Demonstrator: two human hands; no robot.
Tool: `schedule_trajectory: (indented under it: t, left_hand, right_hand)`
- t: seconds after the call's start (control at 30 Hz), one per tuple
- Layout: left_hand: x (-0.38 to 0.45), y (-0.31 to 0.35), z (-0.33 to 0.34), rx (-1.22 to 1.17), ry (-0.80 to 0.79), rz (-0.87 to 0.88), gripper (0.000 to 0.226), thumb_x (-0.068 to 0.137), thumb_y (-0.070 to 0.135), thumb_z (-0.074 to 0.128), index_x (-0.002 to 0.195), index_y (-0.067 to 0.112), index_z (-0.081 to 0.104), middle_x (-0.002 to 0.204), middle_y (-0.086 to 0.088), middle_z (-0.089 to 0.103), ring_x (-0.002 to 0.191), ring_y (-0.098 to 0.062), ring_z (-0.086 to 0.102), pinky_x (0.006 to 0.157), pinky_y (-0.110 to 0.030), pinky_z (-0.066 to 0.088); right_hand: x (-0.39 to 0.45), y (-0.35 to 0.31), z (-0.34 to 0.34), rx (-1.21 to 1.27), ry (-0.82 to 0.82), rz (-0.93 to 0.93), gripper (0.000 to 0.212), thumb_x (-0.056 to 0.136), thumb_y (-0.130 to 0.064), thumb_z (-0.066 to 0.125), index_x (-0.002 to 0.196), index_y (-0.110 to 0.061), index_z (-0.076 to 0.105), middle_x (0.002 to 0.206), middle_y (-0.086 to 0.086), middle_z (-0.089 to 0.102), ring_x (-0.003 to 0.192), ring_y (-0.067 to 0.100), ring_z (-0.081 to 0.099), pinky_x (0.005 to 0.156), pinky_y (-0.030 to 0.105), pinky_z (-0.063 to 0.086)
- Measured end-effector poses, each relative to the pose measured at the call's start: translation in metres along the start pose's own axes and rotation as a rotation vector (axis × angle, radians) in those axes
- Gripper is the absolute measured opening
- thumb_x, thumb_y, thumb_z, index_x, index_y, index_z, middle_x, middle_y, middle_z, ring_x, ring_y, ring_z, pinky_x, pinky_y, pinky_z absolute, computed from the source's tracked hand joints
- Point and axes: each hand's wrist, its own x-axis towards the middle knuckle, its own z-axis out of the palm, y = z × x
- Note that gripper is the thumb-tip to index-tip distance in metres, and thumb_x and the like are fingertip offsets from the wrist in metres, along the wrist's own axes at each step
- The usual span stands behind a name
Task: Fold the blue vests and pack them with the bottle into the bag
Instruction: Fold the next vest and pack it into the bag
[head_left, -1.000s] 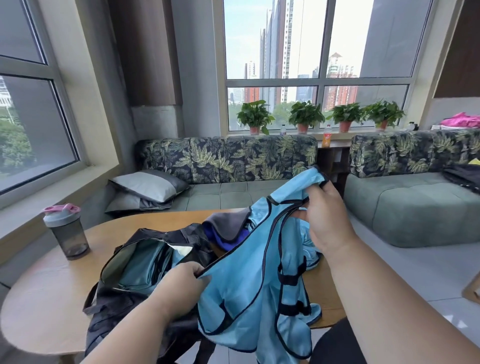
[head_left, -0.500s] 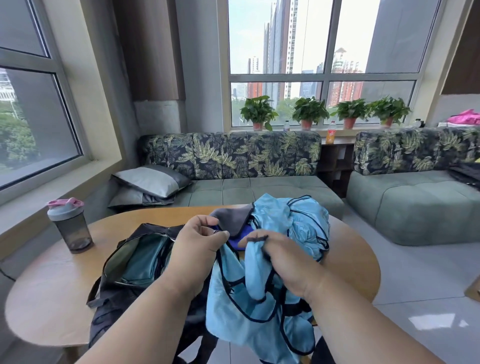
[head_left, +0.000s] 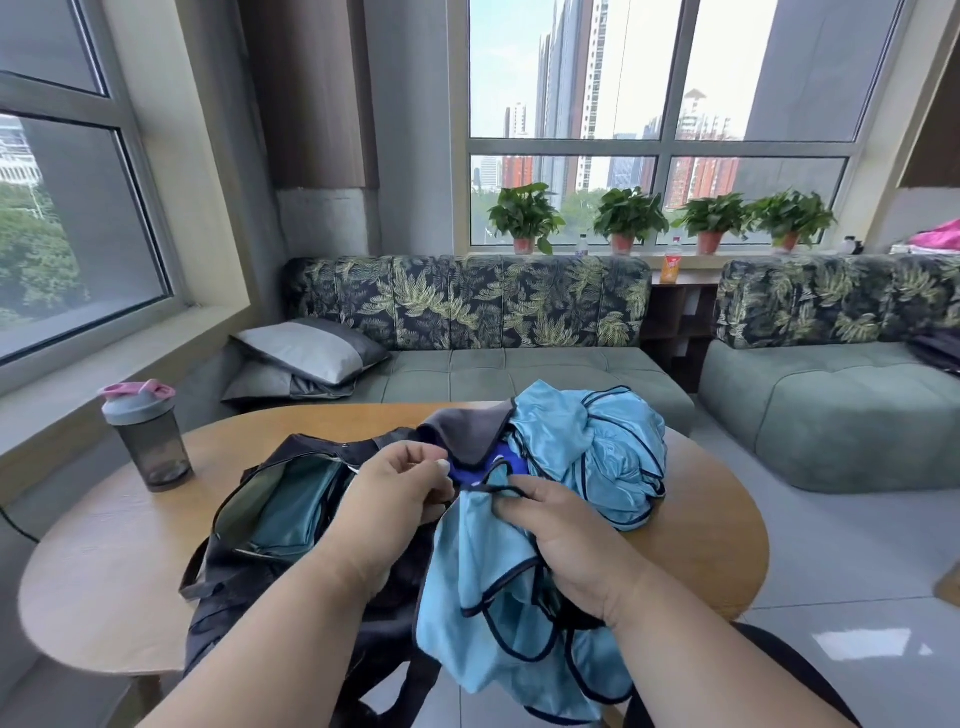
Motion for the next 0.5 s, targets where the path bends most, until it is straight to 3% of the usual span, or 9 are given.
schedule_trajectory:
  t: [0.1, 0.17, 0.27, 0.33, 0.4, 0.5]
  left_hand:
    - [0.002, -0.013, -0.009, 0.196, -0.099, -0.157, 0.029, 0.096, 0.046, 0.068, 0.105, 0.02, 0.076, 0.092, 0.0, 0.079, 0.094, -0.021, 0.069, 0.09, -0.036, 0.053]
    - [-0.002, -0.017, -0.01, 0.195, -0.213, -0.297, 0.048, 0.097, 0.061, 0.059, 0.109, 0.018, 0.078, 0.1, -0.001, 0.081, 0.099, -0.021, 0.072, 0.093, -0.036, 0.052]
    - [-0.004, -0.021, -0.009, 0.116, -0.357, -0.375, 0.073, 0.089, 0.076, 0.056, 0.114, 0.012, 0.08, 0.113, -0.008, 0.08, 0.103, -0.024, 0.072, 0.105, -0.041, 0.052]
    - [-0.006, -0.021, -0.007, 0.077, -0.412, -0.363, 0.078, 0.089, 0.075, 0.054, 0.119, 0.007, 0.078, 0.12, -0.012, 0.077, 0.104, -0.025, 0.069, 0.107, -0.04, 0.048]
    - [-0.009, -0.019, -0.006, 0.013, -0.418, -0.327, 0.069, 0.091, 0.065, 0.055, 0.123, 0.007, 0.077, 0.125, -0.015, 0.075, 0.106, -0.027, 0.067, 0.105, -0.04, 0.047]
    - [-0.011, -0.016, -0.006, -0.192, -0.457, -0.266, 0.047, 0.098, 0.038, 0.056, 0.13, 0.009, 0.074, 0.134, -0.014, 0.071, 0.123, -0.028, 0.068, 0.114, -0.046, 0.045]
  right_hand:
    - [0.001, -0.006, -0.004, 0.249, 0.058, 0.016, 0.022, 0.098, -0.009, 0.062, 0.103, -0.011, 0.083, 0.116, 0.022, 0.076, 0.107, 0.035, 0.071, 0.11, 0.053, 0.048]
    - [0.002, -0.01, -0.007, 0.34, 0.075, 0.001, 0.02, 0.091, -0.01, 0.065, 0.099, -0.009, 0.084, 0.113, 0.022, 0.076, 0.103, 0.033, 0.071, 0.107, 0.051, 0.049]
    - [0.002, -0.013, -0.01, 0.409, 0.062, -0.016, 0.023, 0.082, -0.013, 0.068, 0.099, -0.007, 0.083, 0.109, 0.022, 0.075, 0.099, 0.033, 0.072, 0.099, 0.048, 0.053]
    - [0.002, -0.013, -0.013, 0.451, 0.03, -0.013, 0.023, 0.082, -0.012, 0.066, 0.099, -0.006, 0.082, 0.105, 0.022, 0.075, 0.093, 0.032, 0.073, 0.086, 0.043, 0.059]
    - [0.002, -0.014, -0.015, 0.489, 0.001, -0.003, 0.023, 0.084, -0.011, 0.064, 0.097, -0.005, 0.081, 0.103, 0.021, 0.075, 0.089, 0.031, 0.075, 0.078, 0.04, 0.062]
    - [0.002, -0.014, -0.02, 0.498, 0.0, -0.003, 0.027, 0.086, -0.012, 0.064, 0.105, -0.001, 0.08, 0.109, 0.024, 0.075, 0.094, 0.033, 0.075, 0.082, 0.041, 0.063]
